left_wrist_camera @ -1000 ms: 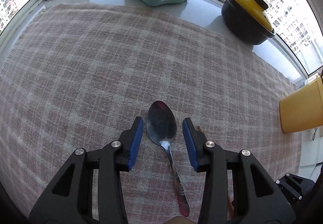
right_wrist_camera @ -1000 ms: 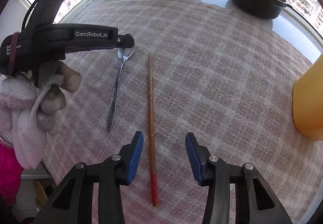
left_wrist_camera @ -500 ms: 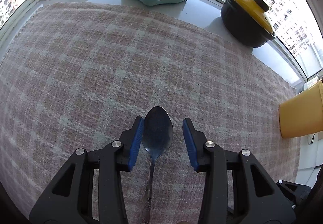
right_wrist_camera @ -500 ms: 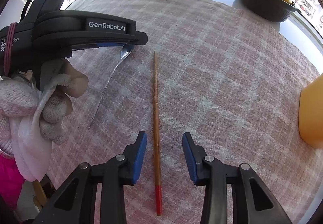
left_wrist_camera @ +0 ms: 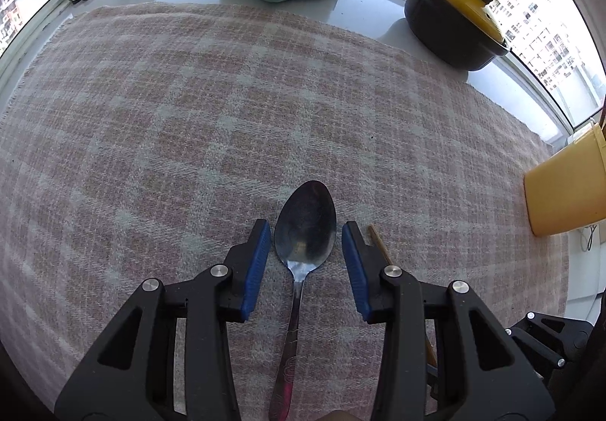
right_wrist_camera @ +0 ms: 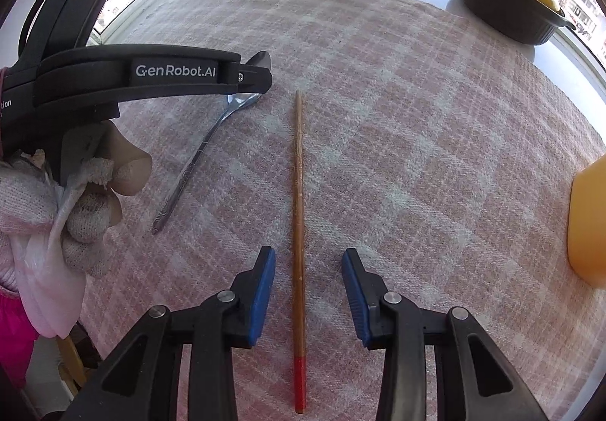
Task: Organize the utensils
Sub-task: 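Close the left tool on the steel spoon while the right tool grasps the last chopstick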
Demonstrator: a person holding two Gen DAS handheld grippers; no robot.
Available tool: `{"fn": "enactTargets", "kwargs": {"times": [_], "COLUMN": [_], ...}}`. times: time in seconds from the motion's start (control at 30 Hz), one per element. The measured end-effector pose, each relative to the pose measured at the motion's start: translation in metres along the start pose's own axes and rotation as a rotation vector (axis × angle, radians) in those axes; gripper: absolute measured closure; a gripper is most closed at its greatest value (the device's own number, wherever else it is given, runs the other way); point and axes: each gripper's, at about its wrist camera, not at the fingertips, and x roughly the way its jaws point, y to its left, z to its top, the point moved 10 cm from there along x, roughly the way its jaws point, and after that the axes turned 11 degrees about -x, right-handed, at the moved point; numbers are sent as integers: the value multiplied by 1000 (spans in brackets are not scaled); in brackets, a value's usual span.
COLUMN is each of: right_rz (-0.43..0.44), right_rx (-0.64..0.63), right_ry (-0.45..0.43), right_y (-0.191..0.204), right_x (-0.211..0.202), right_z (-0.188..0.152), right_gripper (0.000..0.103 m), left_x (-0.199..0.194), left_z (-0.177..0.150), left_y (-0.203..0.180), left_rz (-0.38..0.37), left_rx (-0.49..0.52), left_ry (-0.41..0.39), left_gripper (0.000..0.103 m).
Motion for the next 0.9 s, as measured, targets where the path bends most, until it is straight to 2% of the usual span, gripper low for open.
{"fn": "enactTargets", "kwargs": {"times": [0.13,0.2,0.23,0.3,0.43,0.53,0.67,0.73,0.8,0.9], "right_rz": [-37,-51,-53,-59,-26,-13,-20,-45,-56,-32], "right_rx": [-19,-21,-17,-5,13,30,12,-11,-32,-6], "right_ry": [11,17,19,23,23,22,27,37,43,33], "right_y": [0,-2,-4,-8,-14,-20,-24,-21,-18,-19], "right_x": [0,1,1,1,-2,-2,1,1,3,3], "right_z": [2,1,1,1,-2,2,11,13,15,15], "right_gripper": [73,82,84,92,93,84,83,88,99,99], "left_x": [3,5,5,5,4,2,-5,-10,-17,-30], "left_z": [2,1,1,1,1,1,-2,-2,-3,-4], "left_y": [-4,-6,-7,-7,-4,-2,4,7,8,8], "left_rz": [39,61,69,63,43,42,26,17,3,-18], "left_rx": [33,63,80,93,93,95,67,56,46,32], "left_ry": [-14,-23,-28,-33,-28,-27,-30,-38,-46,-66], "left_gripper": [63,63,68,68,68,69,69,69,69,69]}}
